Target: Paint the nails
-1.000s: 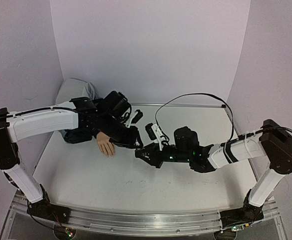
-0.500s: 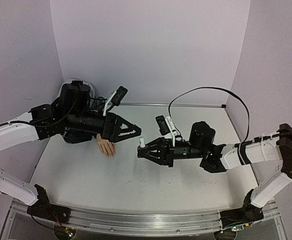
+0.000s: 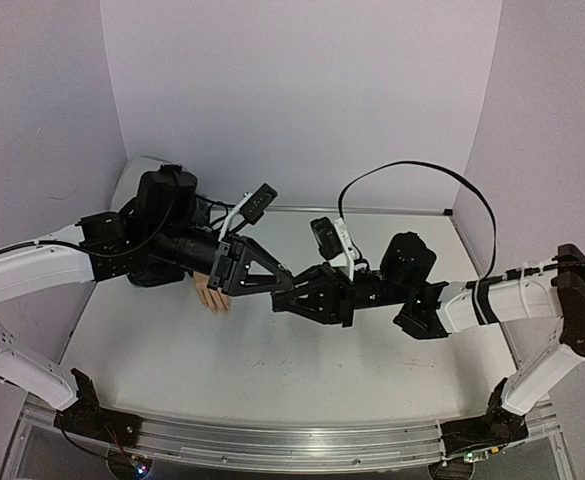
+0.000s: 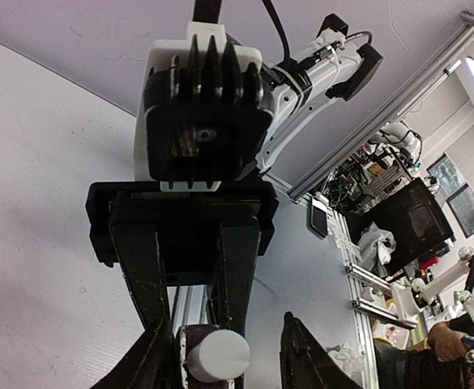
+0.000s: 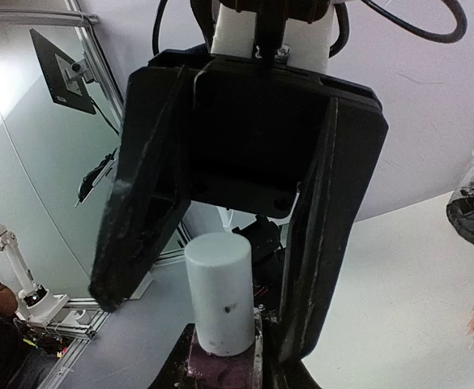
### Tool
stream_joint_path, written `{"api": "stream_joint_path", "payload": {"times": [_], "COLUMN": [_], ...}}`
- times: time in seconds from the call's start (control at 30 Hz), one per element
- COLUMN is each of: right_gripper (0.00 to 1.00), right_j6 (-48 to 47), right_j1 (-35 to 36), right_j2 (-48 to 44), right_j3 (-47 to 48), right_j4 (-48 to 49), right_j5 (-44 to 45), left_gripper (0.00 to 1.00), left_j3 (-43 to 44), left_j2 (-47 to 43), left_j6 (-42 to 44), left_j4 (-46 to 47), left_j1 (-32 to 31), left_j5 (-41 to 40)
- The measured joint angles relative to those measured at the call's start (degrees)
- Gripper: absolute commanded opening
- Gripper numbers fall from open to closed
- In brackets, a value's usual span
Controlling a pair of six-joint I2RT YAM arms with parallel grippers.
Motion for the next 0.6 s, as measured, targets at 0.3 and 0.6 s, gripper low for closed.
{"api": "stream_joint_path", "payload": {"times": [0.3, 0.6], "right_gripper": [0.0, 0.0], "right_j6": [1.29, -9.16], "right_j1": [0.13, 10.29], "right_j2": [0.33, -4.04], "right_j3": [-0.04, 2.84], "right_j4": [-1.22, -23.04], "right_j5": [1.16, 54.18], "left_gripper": [0.01, 0.0], "left_j3": [0.15, 1.92], "left_j2": [1.42, 4.22], "left_j6": [3.1, 1.29], "left_j4": [0.44, -2.38], "left_j1": [-0.17, 0.44], "left_j5": [-2.12, -22.08]}}
